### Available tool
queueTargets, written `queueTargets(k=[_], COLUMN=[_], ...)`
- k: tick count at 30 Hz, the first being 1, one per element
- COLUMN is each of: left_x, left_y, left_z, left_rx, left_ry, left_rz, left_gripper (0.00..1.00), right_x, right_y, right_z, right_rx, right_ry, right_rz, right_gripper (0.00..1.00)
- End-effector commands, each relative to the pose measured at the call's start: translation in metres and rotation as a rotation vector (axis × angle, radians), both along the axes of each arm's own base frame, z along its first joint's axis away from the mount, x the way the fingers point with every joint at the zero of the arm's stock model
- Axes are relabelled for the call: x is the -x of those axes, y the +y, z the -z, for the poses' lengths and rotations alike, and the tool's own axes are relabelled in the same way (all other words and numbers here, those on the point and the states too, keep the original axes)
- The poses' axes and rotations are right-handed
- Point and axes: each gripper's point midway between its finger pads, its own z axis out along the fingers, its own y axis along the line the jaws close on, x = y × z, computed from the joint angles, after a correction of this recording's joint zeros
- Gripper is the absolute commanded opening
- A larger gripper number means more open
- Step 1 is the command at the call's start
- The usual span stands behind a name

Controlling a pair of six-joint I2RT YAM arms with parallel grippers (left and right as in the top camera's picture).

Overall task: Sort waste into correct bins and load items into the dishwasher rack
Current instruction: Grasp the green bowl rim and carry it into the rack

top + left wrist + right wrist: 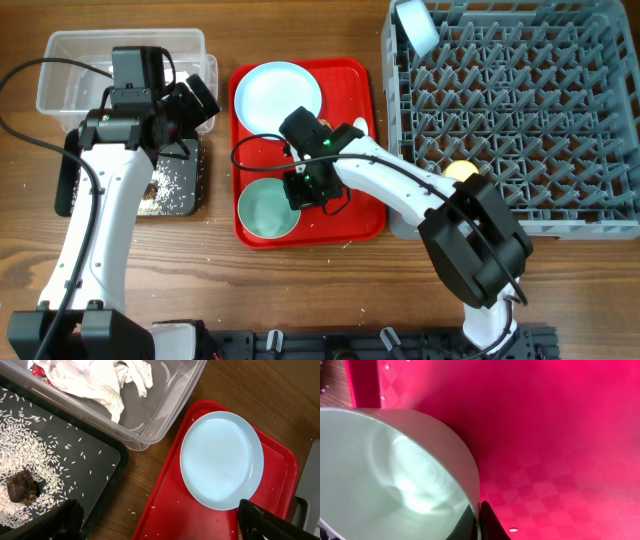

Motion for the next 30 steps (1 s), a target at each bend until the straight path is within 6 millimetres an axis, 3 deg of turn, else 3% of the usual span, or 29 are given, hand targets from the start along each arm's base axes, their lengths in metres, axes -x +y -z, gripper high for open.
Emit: queueTargets(k=[1, 4, 8, 16, 19, 22, 26, 30], left_x=[-0.002, -0.002, -0.002, -0.002, -0.002, -0.002, -0.002, -0.002], left_y=[0.001, 0.001, 0.001, 0.001, 0.001, 0.001, 0.001, 0.001], left_z=[-0.009, -0.009, -0.009, -0.009, -0.009, -0.009, -0.009, -0.009], left_rx=[0.004, 0.004, 0.004, 0.004, 0.004, 0.004, 0.004, 0.004], left_ry=[-0.024, -0.024, -0.024, -0.024, -0.024, -0.024, -0.024, -0.024], left_rz=[-0.008, -0.008, -0.008, -0.008, -0.008, -0.008, -0.008, -0.008], left_gripper=[1.0, 1.0, 1.0, 1.0, 1.0, 1.0, 1.0, 1.0], right_x=[-0.031, -0.057, -0.087, -0.133, -0.149, -0.15, -0.147, -0.154], right_y=[0.001, -0.022, -0.076, -0.196, -0.24, -0.282, -0.31, -0.31], right_z=[-0.06, -0.098, -0.138, -0.183, -0.201, -0.224, -0.247, -0.241], right_rx=[-0.035, 0.019, 0.12, 0.291, 0.442, 0.679, 0.895, 0.949], right_ry=[-0.197, -0.356, -0.512, -0.67, -0.788, -0.912, -1.006, -1.001], right_rz=[-0.002, 0.071, 0.219, 0.517, 0.639, 0.729, 0.751, 0.688], right_gripper=[0.04, 0.04, 0.04, 0.04, 0.04, 0.04, 0.04, 0.04])
